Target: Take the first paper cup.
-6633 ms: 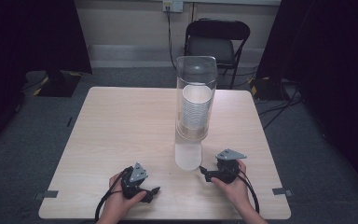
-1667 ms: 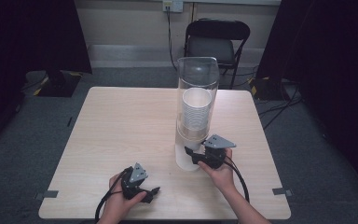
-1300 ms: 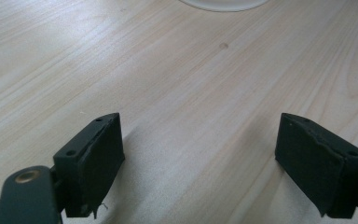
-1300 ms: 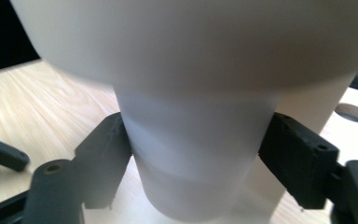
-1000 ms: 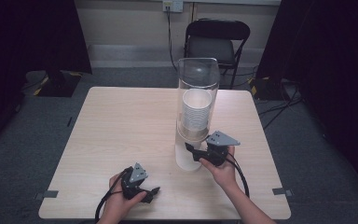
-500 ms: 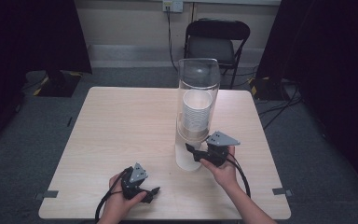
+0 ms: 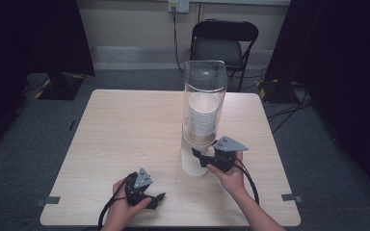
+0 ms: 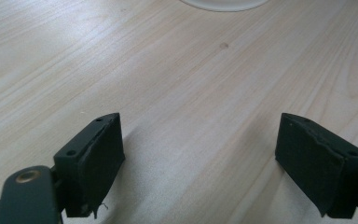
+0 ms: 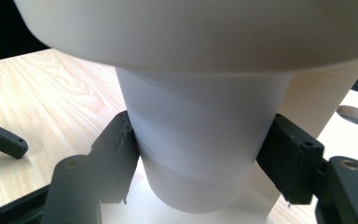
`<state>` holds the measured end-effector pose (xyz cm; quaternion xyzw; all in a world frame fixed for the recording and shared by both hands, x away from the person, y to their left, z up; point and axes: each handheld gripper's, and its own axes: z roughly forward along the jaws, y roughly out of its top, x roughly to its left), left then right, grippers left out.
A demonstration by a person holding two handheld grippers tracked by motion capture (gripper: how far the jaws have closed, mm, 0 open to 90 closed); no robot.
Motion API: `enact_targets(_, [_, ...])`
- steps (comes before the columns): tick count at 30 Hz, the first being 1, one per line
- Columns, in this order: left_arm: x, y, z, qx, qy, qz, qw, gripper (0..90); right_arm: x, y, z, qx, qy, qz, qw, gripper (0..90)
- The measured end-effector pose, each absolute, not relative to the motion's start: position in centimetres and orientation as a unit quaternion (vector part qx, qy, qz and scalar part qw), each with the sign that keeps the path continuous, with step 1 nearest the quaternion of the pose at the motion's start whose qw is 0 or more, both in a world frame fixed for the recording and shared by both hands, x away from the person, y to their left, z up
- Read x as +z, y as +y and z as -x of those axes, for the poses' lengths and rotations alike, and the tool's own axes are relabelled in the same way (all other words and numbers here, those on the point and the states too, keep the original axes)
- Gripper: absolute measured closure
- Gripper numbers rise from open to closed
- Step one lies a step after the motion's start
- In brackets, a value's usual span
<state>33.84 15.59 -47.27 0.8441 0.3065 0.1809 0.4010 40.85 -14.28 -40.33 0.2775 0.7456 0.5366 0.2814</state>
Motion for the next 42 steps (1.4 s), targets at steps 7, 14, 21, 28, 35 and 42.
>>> enact_targets(7, [-47.27, 15.59, -33.84, 0.181, 0.307, -0.844, 0.401, 14.9, -40.54, -14.24, -40.80, 0.534, 0.745, -0.278, 0.286, 33.5])
enact_targets(14, [-47.27, 15.59, -33.84, 0.181, 0.306, -0.844, 0.401, 14.9, -40.86, -14.23, -40.85, 0.530, 0.750, -0.275, 0.286, 34.3])
enact_targets(21, [-47.27, 15.60, -33.85, 0.181, 0.306, -0.844, 0.401, 14.8, -40.85, -14.25, -40.95, 0.526, 0.752, -0.275, 0.286, 34.8])
enact_targets(28, [-47.25, 15.61, -33.85, 0.183, 0.305, -0.845, 0.400, 14.8, -40.86, -14.29, -41.01, 0.525, 0.754, -0.276, 0.284, 35.0])
enact_targets(35, [-47.27, 15.61, -33.85, 0.184, 0.305, -0.844, 0.400, 14.8, -40.96, -14.17, -41.00, 0.524, 0.754, -0.276, 0.283, 35.1])
enact_targets(42, [-47.27, 15.61, -33.85, 0.184, 0.305, -0.844, 0.401, 14.8, -41.12, -14.23, -41.15, 0.523, 0.756, -0.272, 0.284, 35.2])
